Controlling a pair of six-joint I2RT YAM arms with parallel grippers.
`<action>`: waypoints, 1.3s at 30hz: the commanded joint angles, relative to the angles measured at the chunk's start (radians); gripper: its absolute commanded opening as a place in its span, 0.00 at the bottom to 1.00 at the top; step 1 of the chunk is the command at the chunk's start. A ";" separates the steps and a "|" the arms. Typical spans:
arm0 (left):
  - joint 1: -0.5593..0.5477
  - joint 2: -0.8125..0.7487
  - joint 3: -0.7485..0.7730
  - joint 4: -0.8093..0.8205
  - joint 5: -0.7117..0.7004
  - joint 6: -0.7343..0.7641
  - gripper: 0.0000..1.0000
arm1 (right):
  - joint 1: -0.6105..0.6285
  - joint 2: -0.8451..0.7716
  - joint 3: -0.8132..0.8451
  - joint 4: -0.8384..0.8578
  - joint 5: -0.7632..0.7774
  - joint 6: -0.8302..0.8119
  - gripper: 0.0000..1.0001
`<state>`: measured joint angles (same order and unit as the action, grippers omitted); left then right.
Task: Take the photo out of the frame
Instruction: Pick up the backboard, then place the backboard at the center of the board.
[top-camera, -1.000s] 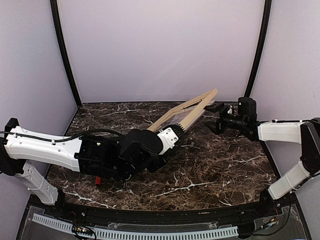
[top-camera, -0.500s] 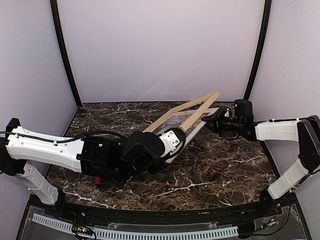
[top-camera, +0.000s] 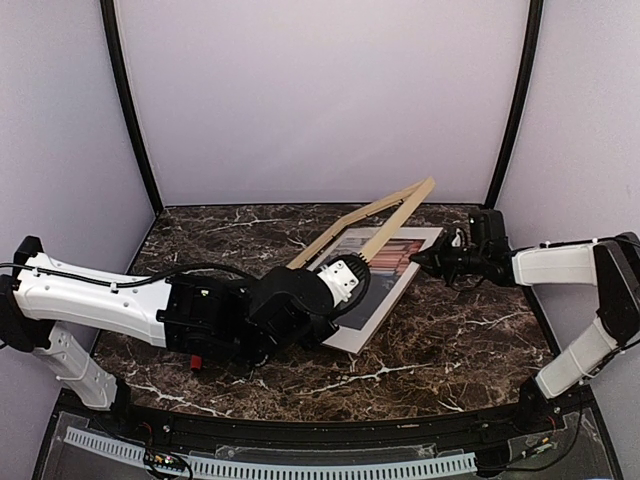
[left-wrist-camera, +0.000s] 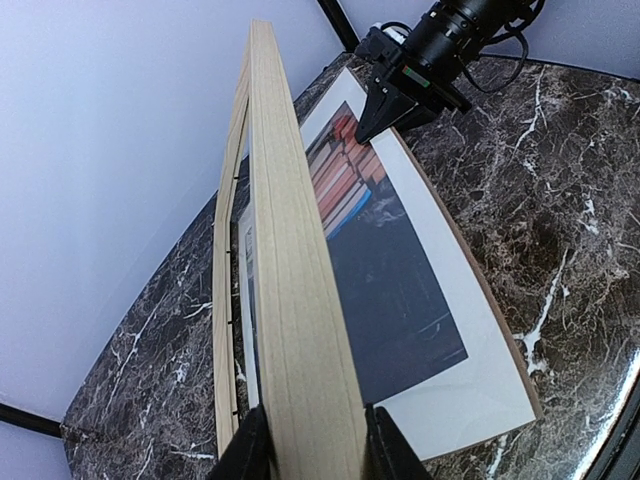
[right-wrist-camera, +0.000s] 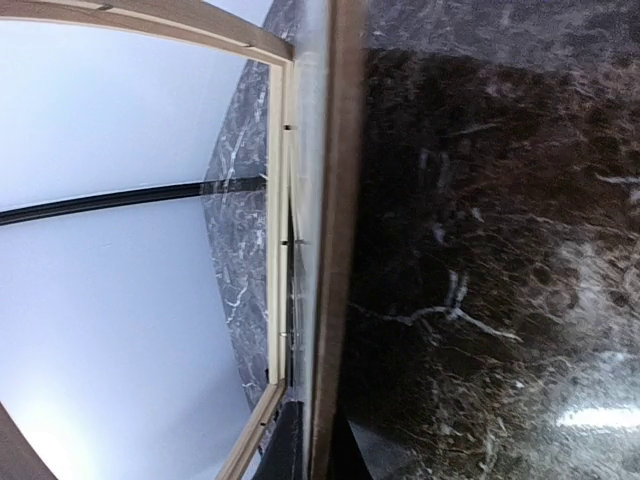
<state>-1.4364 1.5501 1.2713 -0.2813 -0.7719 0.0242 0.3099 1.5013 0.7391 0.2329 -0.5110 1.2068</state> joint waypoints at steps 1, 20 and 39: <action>-0.017 0.016 0.033 -0.063 0.094 -0.088 0.00 | -0.023 -0.089 -0.073 -0.160 0.068 -0.099 0.00; 0.008 0.110 0.085 -0.119 0.071 -0.071 0.00 | -0.056 -0.424 0.048 -0.746 0.398 -0.387 0.99; 0.159 0.161 -0.108 -0.378 -0.093 -0.294 0.00 | -0.048 -0.405 0.081 -0.687 0.299 -0.406 0.99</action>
<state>-1.3037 1.7672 1.2251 -0.5461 -0.9409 -0.1074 0.2592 1.0840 0.7910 -0.4965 -0.1917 0.8116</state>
